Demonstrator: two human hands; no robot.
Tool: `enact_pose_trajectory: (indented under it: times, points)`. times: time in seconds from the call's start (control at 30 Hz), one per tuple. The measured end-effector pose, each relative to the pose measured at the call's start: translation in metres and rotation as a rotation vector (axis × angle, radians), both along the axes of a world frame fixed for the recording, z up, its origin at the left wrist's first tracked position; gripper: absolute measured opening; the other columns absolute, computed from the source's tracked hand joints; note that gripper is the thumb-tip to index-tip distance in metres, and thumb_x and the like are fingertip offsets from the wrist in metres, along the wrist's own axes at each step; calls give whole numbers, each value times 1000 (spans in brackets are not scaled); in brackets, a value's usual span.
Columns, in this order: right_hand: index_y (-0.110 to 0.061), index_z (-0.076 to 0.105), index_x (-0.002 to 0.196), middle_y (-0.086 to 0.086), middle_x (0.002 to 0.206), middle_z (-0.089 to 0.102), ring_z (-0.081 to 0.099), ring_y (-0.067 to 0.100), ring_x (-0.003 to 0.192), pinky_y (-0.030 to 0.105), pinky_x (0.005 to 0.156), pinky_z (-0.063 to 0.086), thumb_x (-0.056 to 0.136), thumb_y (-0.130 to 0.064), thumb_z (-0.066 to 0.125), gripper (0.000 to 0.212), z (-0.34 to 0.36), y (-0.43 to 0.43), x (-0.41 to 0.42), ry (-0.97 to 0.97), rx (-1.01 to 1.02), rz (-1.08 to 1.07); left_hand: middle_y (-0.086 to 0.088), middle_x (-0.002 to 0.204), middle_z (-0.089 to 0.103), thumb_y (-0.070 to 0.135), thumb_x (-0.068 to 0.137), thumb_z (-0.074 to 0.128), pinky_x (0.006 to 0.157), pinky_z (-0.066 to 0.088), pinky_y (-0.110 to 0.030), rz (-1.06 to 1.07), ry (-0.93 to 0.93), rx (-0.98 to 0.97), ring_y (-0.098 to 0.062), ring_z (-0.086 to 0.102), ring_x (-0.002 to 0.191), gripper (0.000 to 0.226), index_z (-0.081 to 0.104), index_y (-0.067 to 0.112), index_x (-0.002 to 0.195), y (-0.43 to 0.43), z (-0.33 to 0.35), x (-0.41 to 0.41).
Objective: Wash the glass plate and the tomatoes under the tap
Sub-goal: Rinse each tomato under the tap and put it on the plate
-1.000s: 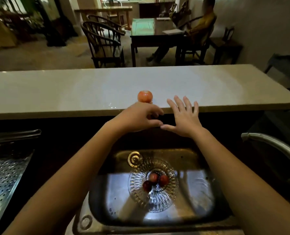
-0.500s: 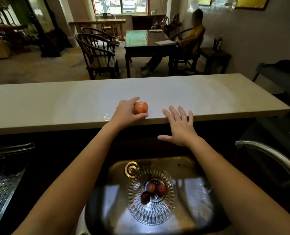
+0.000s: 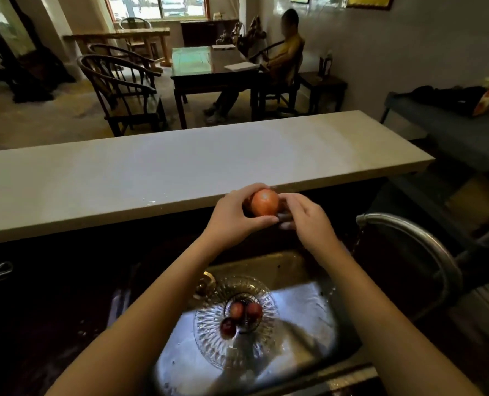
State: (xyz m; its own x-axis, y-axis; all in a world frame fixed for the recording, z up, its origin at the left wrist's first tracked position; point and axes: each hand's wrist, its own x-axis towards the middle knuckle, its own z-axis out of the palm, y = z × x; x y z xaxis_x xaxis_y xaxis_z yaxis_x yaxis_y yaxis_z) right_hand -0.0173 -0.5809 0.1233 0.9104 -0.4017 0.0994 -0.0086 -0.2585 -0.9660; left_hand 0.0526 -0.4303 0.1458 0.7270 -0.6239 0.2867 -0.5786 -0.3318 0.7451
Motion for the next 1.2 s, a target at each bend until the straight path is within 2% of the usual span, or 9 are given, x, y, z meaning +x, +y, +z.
enact_pose_trajectory:
  times: [0.07, 0.13, 0.27, 0.4, 0.5, 0.67, 0.87, 1.0, 1.2]
  points:
    - [-28, 60, 103, 9, 101, 66, 67, 10, 70, 22, 52, 51, 98, -38, 36, 27, -18, -3, -19, 89, 389, -68, 14, 109, 60, 34, 67, 80, 89, 43, -18, -51, 49, 17, -6, 55, 103, 57, 57, 32, 119, -27, -17, -16]
    - [-20, 57, 112, 15, 104, 64, 67, 16, 68, 27, 55, 49, 99, -36, 34, 31, -32, -15, -32, 86, 659, -148, 10, 114, 60, 24, 67, 81, 88, 39, -10, -92, 133, 0, -6, 55, 106, 59, 57, 27, 121, -54, -35, -29]
    - [-21, 53, 117, 18, 120, 54, 59, 28, 95, 36, 74, 49, 99, -27, 38, 24, -44, -39, -46, 44, 868, -325, 0, 127, 57, 11, 70, 78, 94, 40, -19, -157, 290, -47, -10, 52, 114, 64, 53, 21, 128, -98, -61, -47]
    - [-9, 47, 132, 22, 125, 54, 57, 32, 104, 37, 72, 51, 100, -29, 36, 39, -50, -51, -53, -30, 1020, -452, -1, 127, 54, 12, 79, 71, 95, 47, -25, -262, 489, -166, -15, 54, 114, 53, 51, 22, 127, -123, -74, -58]
    - [-7, 51, 128, 21, 111, 61, 64, 29, 92, 38, 69, 53, 99, -31, 40, 40, -55, -58, -63, -38, 1011, -490, 6, 119, 56, 19, 86, 64, 88, 48, -20, -290, 573, -236, -10, 55, 108, 36, 54, 33, 118, -130, -79, -63]
    - [-15, 58, 121, 19, 111, 63, 64, 32, 101, 40, 77, 55, 98, -30, 42, 31, -61, -66, -71, -11, 913, -453, 13, 109, 56, 26, 93, 53, 62, 46, -7, -309, 607, -241, -6, 57, 89, 25, 54, 46, 107, -137, -83, -66]
    - [-21, 61, 114, 11, 104, 68, 66, 26, 100, 35, 77, 54, 97, -35, 40, 31, -65, -70, -74, 68, 704, -488, 5, 87, 56, 26, 98, 40, 64, 44, -18, -165, 629, -194, -7, 54, 78, 19, 51, 36, 86, -171, -80, -76]
    - [-30, 65, 105, 5, 102, 68, 65, 20, 97, 33, 76, 52, 94, -44, 42, 30, -64, -79, -75, 127, 665, -566, 8, 86, 57, 30, 98, 37, 72, 50, -28, -176, 571, -158, -8, 57, 81, 14, 47, 38, 92, -187, -78, -80]
    - [-24, 55, 123, 8, 109, 63, 61, 15, 86, 27, 63, 47, 96, -44, 38, 37, -64, -83, -74, 135, 669, -589, 8, 78, 55, 29, 99, 38, 52, 49, -13, -215, 634, -159, -4, 55, 68, 18, 53, 32, 90, -185, -79, -79]
